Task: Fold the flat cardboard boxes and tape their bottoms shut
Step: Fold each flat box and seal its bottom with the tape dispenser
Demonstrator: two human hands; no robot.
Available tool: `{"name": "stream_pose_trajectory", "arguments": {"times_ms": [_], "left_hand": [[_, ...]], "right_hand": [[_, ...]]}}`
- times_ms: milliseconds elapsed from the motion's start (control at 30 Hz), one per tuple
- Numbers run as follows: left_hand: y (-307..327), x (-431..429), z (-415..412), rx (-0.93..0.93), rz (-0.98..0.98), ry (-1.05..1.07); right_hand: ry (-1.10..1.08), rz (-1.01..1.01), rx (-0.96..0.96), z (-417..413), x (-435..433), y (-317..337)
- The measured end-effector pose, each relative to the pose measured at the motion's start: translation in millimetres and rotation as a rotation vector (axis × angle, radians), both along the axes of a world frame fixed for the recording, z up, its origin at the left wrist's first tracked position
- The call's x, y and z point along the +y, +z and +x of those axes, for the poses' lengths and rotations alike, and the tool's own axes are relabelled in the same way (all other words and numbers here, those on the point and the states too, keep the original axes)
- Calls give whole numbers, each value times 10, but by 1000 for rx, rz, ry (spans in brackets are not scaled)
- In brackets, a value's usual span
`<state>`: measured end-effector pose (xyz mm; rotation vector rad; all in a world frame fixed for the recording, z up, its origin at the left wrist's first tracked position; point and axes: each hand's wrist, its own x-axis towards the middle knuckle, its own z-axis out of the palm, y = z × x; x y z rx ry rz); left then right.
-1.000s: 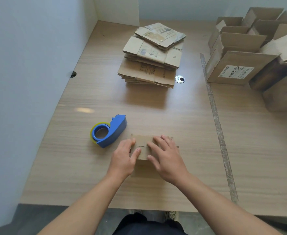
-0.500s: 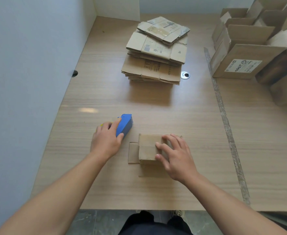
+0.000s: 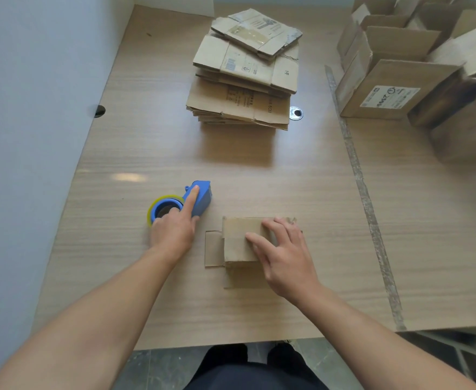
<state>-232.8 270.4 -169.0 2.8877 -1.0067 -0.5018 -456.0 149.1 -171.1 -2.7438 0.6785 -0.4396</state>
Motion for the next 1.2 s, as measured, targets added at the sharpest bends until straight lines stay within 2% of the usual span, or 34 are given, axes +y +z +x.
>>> {"name": "stream_pose_trajectory", "arguments": {"times_ms": [133, 267, 367, 467, 533, 600, 800, 1000, 1200], "left_hand": [[61, -19, 112, 70, -42, 25], [424, 110, 138, 177, -190, -35], [697, 313, 22, 168, -332, -221], [760, 425, -123, 21, -468, -567], [657, 440, -159, -61, -456, -769], [561, 434, -176, -112, -440, -867], [617, 320, -197, -192, -435, -928], [709, 244, -219, -182, -376, -1052], [783, 132, -254, -195, -289, -1101]], "right_hand": [[-2, 92, 10, 10, -28, 11], [-14, 248, -42, 12, -86, 16], [-60, 360, -102, 13, -114, 15], [-123, 533, -230, 33, -111, 60], [-137, 589, -282, 34, -104, 79], [-113, 621, -298, 14, -121, 78], [22, 630, -242, -40, -179, 68], [43, 864, -197, -27, -302, 316], [193, 654, 63, 62, -463, 493]]}}
